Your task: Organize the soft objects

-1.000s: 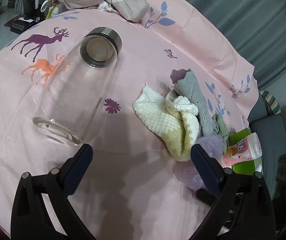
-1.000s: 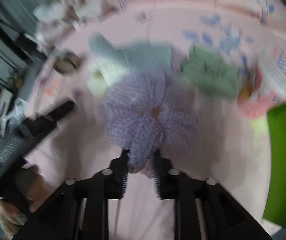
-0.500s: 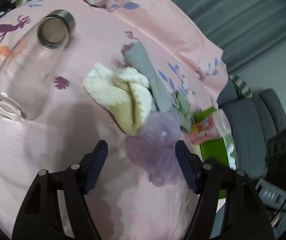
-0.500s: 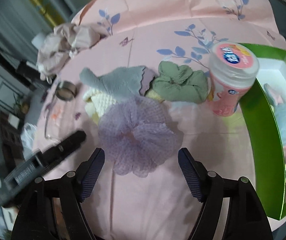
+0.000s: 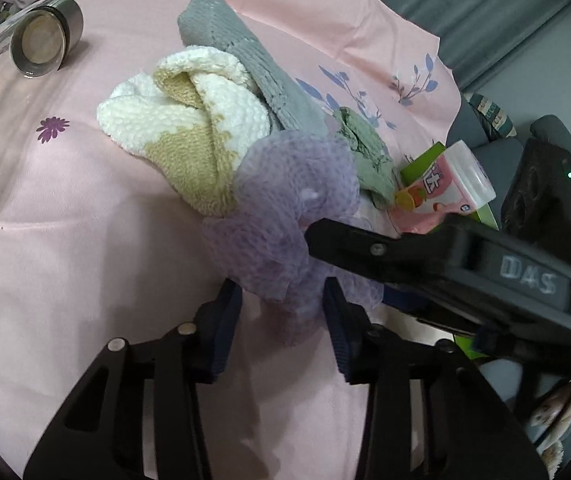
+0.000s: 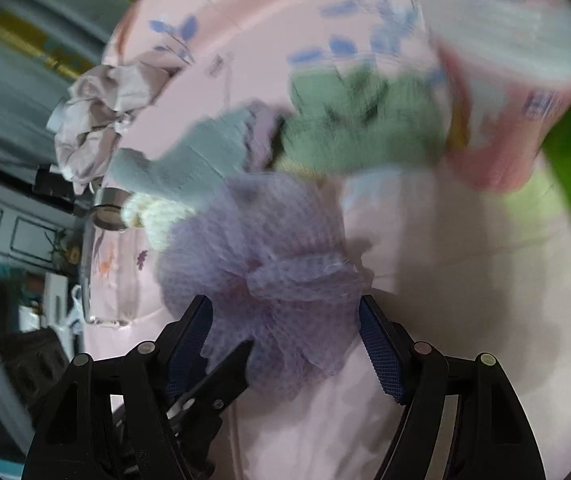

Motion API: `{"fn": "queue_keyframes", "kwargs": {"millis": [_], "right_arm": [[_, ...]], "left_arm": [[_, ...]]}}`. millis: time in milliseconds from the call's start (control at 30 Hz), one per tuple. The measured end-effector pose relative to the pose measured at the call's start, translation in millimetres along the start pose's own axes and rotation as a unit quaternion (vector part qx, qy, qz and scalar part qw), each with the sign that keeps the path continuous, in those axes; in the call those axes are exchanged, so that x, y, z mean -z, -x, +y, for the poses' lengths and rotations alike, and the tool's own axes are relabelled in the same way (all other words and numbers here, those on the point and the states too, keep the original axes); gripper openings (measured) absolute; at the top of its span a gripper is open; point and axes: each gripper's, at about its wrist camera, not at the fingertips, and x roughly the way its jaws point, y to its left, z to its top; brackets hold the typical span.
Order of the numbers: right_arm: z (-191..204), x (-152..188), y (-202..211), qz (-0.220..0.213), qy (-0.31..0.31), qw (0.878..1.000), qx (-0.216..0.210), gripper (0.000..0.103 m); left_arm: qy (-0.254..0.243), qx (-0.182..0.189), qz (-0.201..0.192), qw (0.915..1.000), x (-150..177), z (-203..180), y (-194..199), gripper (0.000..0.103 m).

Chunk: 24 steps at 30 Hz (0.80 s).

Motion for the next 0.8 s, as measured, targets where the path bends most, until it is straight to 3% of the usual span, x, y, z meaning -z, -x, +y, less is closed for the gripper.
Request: {"fn": "queue_keyframes", "kwargs": {"millis": [67, 133, 167, 400, 533, 800], "right_arm": [[5.6, 1.9, 2.1, -0.023, 0.019, 1.000, 0.006, 0.059], [10.3, 4.6, -7.3, 0.009, 0.035, 0.999, -0.018, 0.040], [11.1, 5.9, -11.0, 0.017, 0.034, 0.999, -0.025, 0.037], [20.9, 11.3, 5.4, -0.001, 0.056, 0.998, -0.033, 0.036], [32.5, 14.7, 34.8, -0.037, 0.089, 0.994, -0.047, 0.036], [24.5, 13.8, 102.1, -0.119, 0.106, 0.984, -0.085, 0.036]], "left_arm": [[0.002, 0.023, 0.002, 0.9997, -0.8, 0.5, -2.1, 0.027], [0.008, 0.041, 0.012, 0.9991, 0.7, -0.3, -7.5, 0.025], [-0.001, 0.034, 0.007, 0.9994, 1.9, -3.5, -6.9, 0.024], [-0.058, 0.015, -0.039, 0.9974, 2.0, -29.0, 15.3, 0.023], [-0.102, 0.011, -0.085, 0.9911, 1.9, -52.0, 38.6, 0.023], [-0.170, 0.028, -0.131, 0.9762, 0.3, -106.3, 65.5, 0.023]]}}
